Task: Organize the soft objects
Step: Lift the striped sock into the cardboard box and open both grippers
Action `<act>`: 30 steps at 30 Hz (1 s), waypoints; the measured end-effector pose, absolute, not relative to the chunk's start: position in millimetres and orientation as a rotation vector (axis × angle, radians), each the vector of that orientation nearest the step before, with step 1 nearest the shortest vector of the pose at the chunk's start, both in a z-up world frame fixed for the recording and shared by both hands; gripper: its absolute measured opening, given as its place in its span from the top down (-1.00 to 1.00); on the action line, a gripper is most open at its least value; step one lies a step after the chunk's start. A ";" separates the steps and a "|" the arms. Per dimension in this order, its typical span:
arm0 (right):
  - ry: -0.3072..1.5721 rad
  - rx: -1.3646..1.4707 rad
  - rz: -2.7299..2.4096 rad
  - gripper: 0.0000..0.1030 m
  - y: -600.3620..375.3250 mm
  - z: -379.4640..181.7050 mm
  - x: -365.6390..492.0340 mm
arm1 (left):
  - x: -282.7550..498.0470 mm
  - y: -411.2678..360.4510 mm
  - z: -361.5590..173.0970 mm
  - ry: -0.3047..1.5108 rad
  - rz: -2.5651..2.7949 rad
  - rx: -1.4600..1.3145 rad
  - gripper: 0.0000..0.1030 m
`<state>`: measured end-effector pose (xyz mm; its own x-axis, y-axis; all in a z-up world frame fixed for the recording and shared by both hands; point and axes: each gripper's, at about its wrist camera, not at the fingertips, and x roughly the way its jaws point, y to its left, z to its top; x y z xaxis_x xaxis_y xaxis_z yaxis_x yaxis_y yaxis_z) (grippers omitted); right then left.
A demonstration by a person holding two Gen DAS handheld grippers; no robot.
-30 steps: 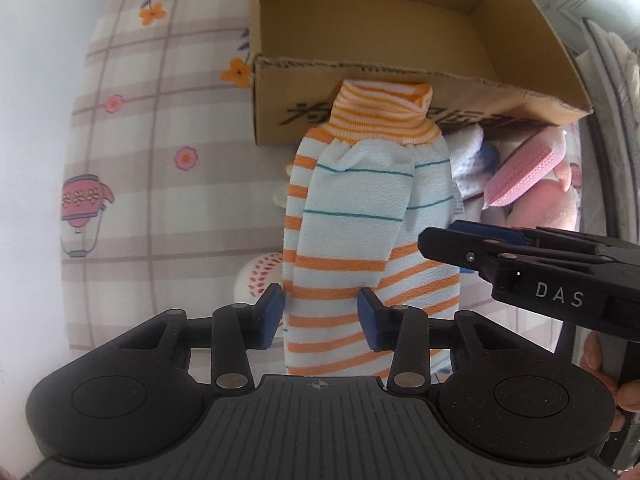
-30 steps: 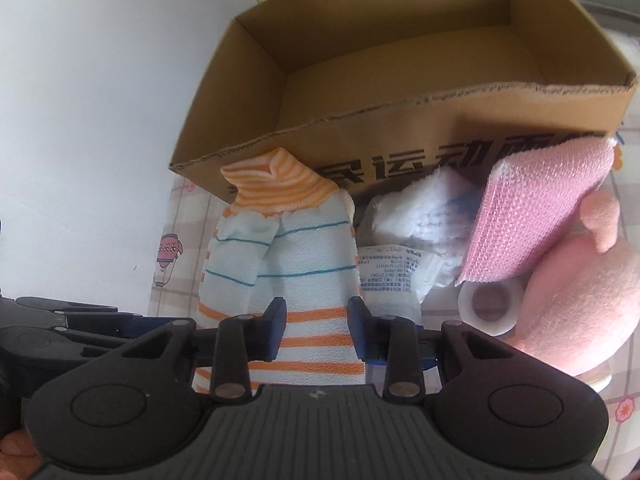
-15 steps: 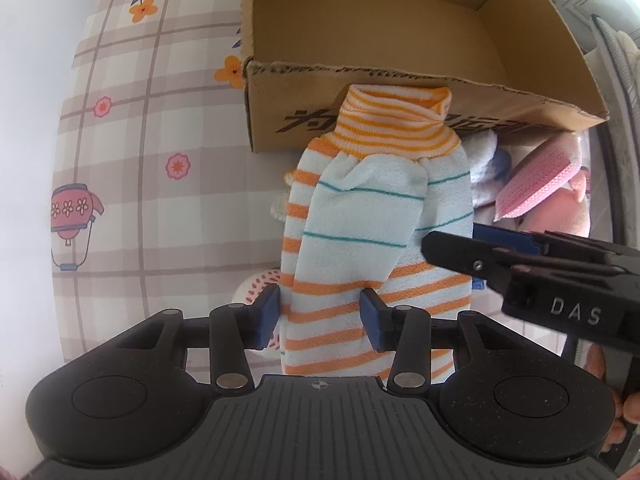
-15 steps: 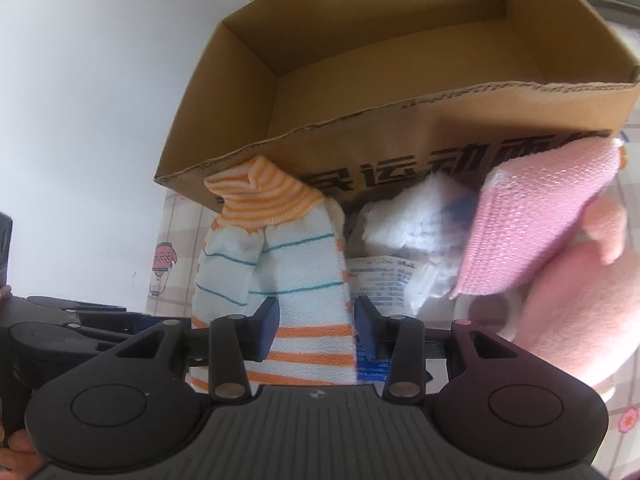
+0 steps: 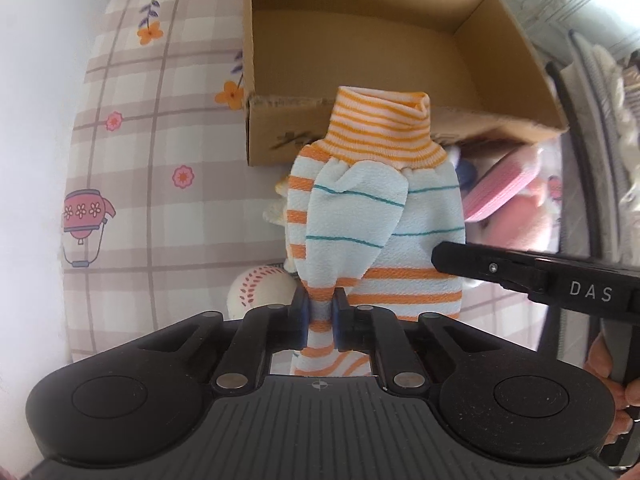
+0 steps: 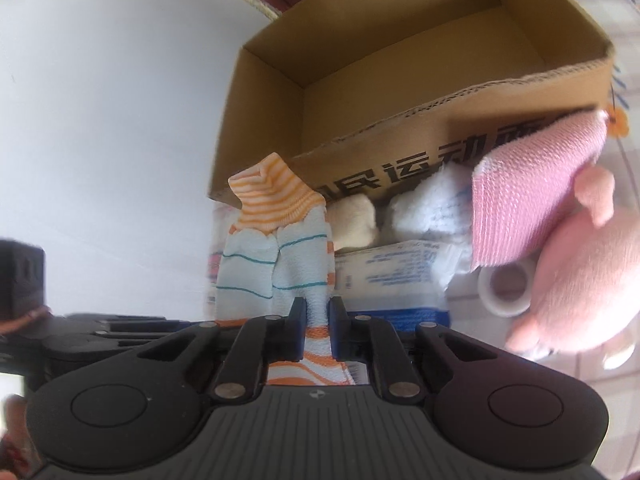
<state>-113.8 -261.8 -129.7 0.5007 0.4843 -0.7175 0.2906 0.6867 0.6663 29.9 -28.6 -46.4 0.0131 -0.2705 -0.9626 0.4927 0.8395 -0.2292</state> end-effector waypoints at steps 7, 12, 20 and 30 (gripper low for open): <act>0.943 0.889 0.180 0.77 -268.4 -86.4 -109.8 | 45.6 -20.6 5.7 1.321 -0.615 0.099 0.83; 0.899 0.876 0.255 0.77 -271.0 -58.9 -97.6 | 55.8 -11.7 31.7 1.262 -0.631 0.035 0.83; 0.820 0.986 0.303 0.77 -282.2 -37.5 -95.9 | 59.1 -12.1 59.4 1.216 -0.637 -0.001 0.83; 0.755 0.932 0.261 0.77 -307.2 -15.8 -32.8 | 116.3 -59.0 76.2 1.113 -0.606 -0.001 0.83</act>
<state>-32.8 -307.2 -15.8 0.7194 0.5098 -0.4718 0.1095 0.5875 0.8018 116.3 -59.0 76.2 0.2985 -0.4569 -0.8379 0.4555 0.8397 -0.2956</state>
